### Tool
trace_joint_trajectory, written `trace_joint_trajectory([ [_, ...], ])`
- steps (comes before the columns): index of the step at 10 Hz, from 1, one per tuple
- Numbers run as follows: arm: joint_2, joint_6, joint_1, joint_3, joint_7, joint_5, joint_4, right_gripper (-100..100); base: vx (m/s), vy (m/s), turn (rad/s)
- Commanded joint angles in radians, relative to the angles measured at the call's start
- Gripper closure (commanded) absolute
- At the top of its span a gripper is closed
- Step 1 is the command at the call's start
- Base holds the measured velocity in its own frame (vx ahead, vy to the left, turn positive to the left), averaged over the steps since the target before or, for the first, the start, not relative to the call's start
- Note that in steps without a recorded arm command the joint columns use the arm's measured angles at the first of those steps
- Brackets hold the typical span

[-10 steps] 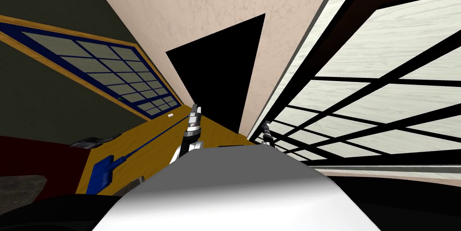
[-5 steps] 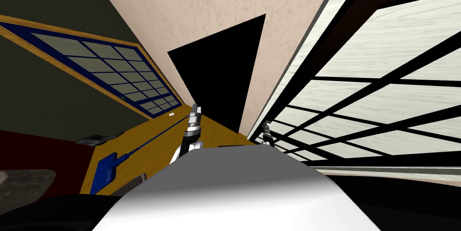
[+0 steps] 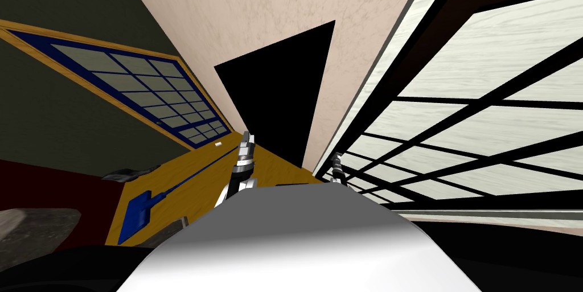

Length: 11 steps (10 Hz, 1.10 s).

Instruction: Pull the door open

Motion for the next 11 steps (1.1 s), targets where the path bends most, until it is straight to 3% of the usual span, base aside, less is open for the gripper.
trace_joint_trajectory([
  [1,-0.012,-0.008,0.022,-0.007,-0.046,-0.013,-0.001,100,-0.019,0.003,0.059],
  [11,-0.018,-0.020,0.024,0.034,-0.284,-0.046,-0.011,100,-0.030,-0.007,0.023],
])
